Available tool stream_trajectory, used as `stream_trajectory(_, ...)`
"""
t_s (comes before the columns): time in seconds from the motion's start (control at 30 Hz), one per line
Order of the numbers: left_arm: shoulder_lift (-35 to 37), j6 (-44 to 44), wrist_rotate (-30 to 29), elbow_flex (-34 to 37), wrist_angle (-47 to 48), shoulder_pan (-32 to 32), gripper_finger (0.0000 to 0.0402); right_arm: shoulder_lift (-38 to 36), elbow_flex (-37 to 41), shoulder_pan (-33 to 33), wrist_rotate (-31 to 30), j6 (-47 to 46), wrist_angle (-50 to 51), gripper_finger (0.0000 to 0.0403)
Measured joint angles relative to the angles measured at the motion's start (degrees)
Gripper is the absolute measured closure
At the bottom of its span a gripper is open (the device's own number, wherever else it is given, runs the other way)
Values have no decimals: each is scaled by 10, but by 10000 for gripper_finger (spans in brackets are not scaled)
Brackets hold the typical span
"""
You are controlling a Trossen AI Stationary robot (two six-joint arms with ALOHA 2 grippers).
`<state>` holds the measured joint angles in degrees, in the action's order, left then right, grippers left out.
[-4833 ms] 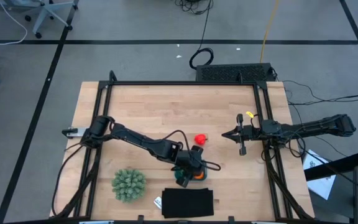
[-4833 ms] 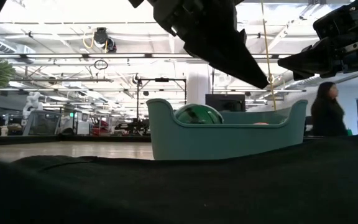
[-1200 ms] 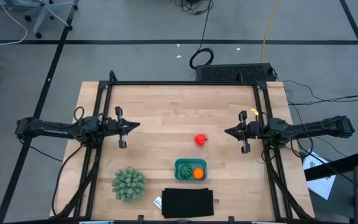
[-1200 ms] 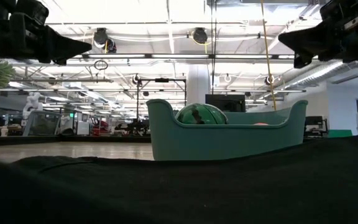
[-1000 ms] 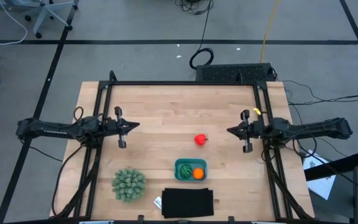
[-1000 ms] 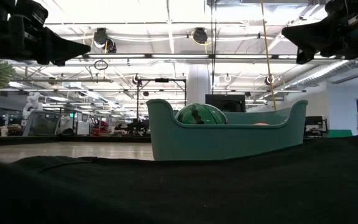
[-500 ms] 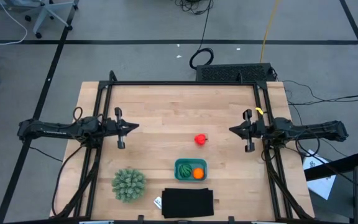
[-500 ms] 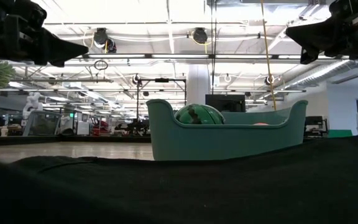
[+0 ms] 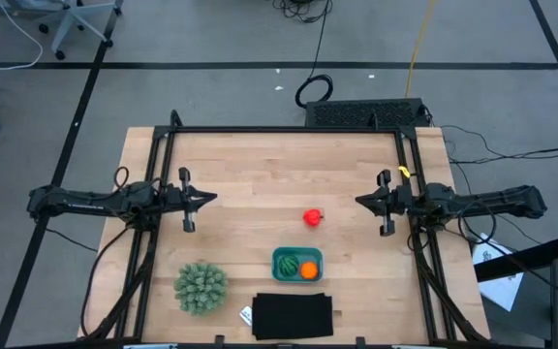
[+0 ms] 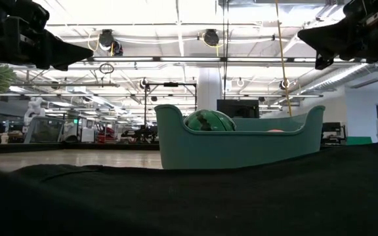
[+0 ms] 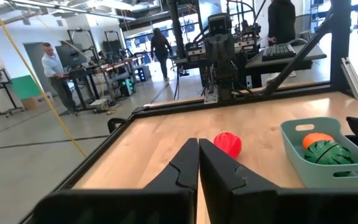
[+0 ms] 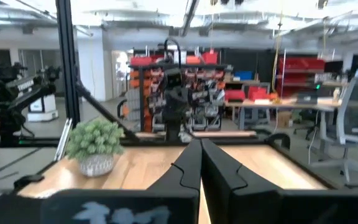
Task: Pick and placing Produce into tupperware
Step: Put the red apple into the blue bin
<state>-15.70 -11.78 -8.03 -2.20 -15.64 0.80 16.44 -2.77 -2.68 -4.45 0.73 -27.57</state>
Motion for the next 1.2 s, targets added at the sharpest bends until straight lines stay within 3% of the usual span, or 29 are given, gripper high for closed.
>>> stream_trajectory(0.23,0,-5,0,0,0,0,400,84,-34,15,-2,-12,-22,403)
stream_trajectory(0.77,0,-13,0,0,0,0,369,335,-201,89,19,-59,17,403)
stream_trajectory(0.93,0,-16,0,0,0,0,369,404,-274,113,61,-61,69,403)
stream_trajectory(1.07,0,-15,0,0,0,0,369,448,-308,121,66,-60,70,403)
stream_trajectory(1.2,0,-15,0,0,1,0,369,483,-335,133,111,-64,71,403)
